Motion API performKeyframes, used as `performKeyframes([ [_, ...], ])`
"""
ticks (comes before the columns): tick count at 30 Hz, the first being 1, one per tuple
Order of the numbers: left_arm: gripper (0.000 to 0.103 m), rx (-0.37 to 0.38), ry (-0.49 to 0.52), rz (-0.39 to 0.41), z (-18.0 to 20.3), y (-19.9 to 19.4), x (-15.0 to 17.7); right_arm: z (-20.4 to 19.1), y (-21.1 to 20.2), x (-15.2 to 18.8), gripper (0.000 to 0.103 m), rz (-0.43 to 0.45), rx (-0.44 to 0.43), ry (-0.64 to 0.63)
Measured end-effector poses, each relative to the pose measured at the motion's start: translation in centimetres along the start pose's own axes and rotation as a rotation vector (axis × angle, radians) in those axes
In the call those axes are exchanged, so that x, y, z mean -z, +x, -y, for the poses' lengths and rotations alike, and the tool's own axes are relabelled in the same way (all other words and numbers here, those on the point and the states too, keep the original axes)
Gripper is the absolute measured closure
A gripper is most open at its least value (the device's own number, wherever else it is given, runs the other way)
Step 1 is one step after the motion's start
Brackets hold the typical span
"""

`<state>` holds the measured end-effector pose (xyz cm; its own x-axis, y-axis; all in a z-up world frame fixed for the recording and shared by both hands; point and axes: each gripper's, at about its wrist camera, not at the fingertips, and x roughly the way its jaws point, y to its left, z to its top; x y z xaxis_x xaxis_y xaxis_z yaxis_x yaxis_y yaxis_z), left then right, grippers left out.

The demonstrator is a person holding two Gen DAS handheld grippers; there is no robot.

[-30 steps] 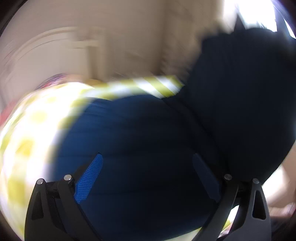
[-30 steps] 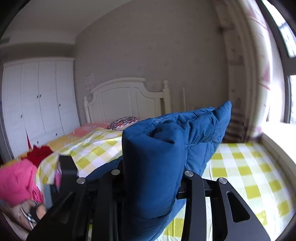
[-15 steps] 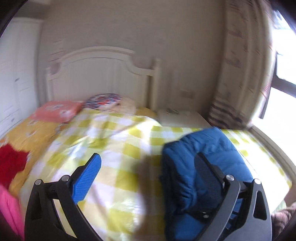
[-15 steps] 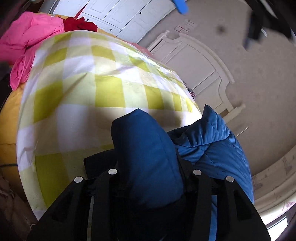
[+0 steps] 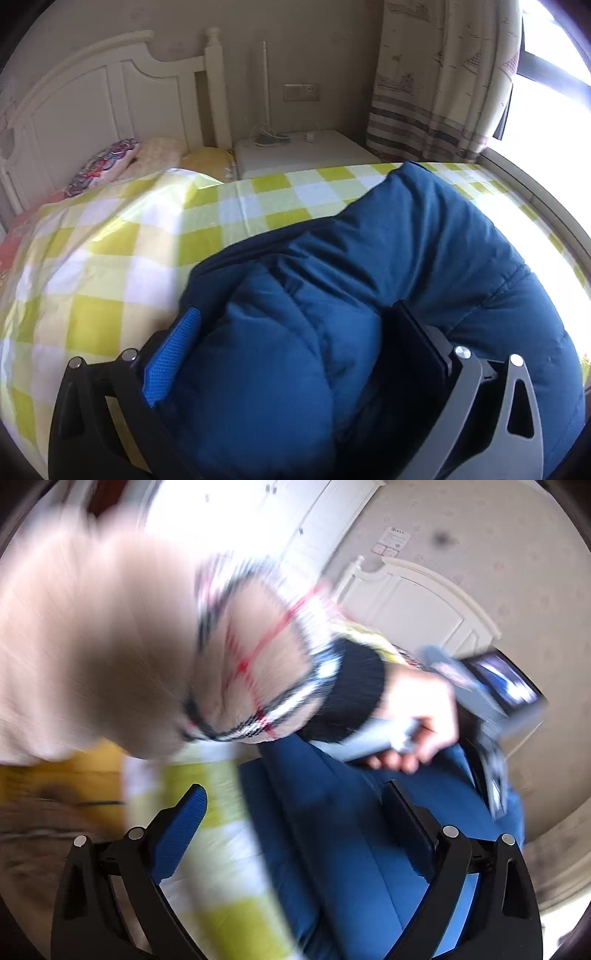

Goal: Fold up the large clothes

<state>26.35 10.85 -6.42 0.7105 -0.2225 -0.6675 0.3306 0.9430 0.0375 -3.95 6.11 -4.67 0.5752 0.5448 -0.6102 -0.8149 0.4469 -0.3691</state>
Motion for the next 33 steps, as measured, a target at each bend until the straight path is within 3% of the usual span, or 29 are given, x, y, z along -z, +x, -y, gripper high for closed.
performKeyframes([
  [3, 0.002, -0.042, -0.055, 0.025, -1.5, -0.3, 1.2, 3.1, -4.9, 1.3, 0.019, 0.104, -0.037, 0.120],
  [6, 0.002, -0.051, -0.093, 0.032, -2.3, -0.3, 1.3, 8.1, -8.5, 2.5, 0.022, 0.168, 0.073, 0.294],
  [9, 0.002, -0.078, -0.084, 0.041, -2.3, -0.9, 0.8, 12.5, -9.7, 4.2, 0.022, 0.190, 0.143, 0.486],
  [11, 0.002, -0.080, -0.085, 0.040, -2.3, -0.7, 0.7, 13.4, -8.6, 4.8, 0.022, 0.159, 0.145, 0.530],
  [14, 0.002, -0.067, -0.096, 0.035, -2.4, -0.4, 0.3, 11.5, -2.5, 5.4, 0.017, -0.010, 0.052, 0.475],
  [15, 0.002, -0.064, -0.102, 0.036, -2.5, -0.4, 0.4, 9.4, -1.3, 5.8, 0.005, -0.039, 0.117, 0.374],
  [16, 0.002, -0.062, -0.105, 0.036, -2.7, -0.3, 0.5, 7.4, -0.4, 5.9, 0.004, -0.031, 0.202, 0.269],
  [18, 0.002, -0.060, -0.113, 0.034, -2.9, -0.2, 0.6, 7.6, -0.1, 5.7, 0.004, -0.046, 0.206, 0.283],
  [20, 0.002, -0.056, -0.116, 0.025, -3.0, 0.0, 0.5, 8.8, -0.6, 5.2, 0.004, -0.083, 0.146, 0.282],
  [22, 0.002, -0.051, -0.120, 0.021, -3.2, 0.1, 0.5, 9.8, -1.7, 4.8, 0.019, -0.081, 0.112, 0.287],
  [26, 0.002, -0.049, -0.134, 0.019, -3.5, 0.3, 0.6, 15.2, -3.7, 3.8, 0.020, 0.018, 0.179, 0.379],
  [29, 0.002, -0.060, -0.145, 0.021, -3.7, 0.2, 0.6, 19.3, -1.1, 3.9, 0.023, 0.024, 0.183, 0.440],
  [30, 0.002, -0.067, -0.155, 0.020, -3.8, 0.3, 0.6, 20.4, 0.5, 4.4, 0.028, -0.017, 0.172, 0.455],
  [31, 0.002, -0.080, -0.166, 0.015, -4.1, 0.3, 0.7, 21.0, 1.9, 5.2, 0.027, -0.057, 0.142, 0.466],
  [33, 0.002, -0.078, -0.193, 0.003, -4.6, 0.6, 0.8, 22.7, 3.1, 6.8, 0.026, 0.007, 0.029, 0.558],
])
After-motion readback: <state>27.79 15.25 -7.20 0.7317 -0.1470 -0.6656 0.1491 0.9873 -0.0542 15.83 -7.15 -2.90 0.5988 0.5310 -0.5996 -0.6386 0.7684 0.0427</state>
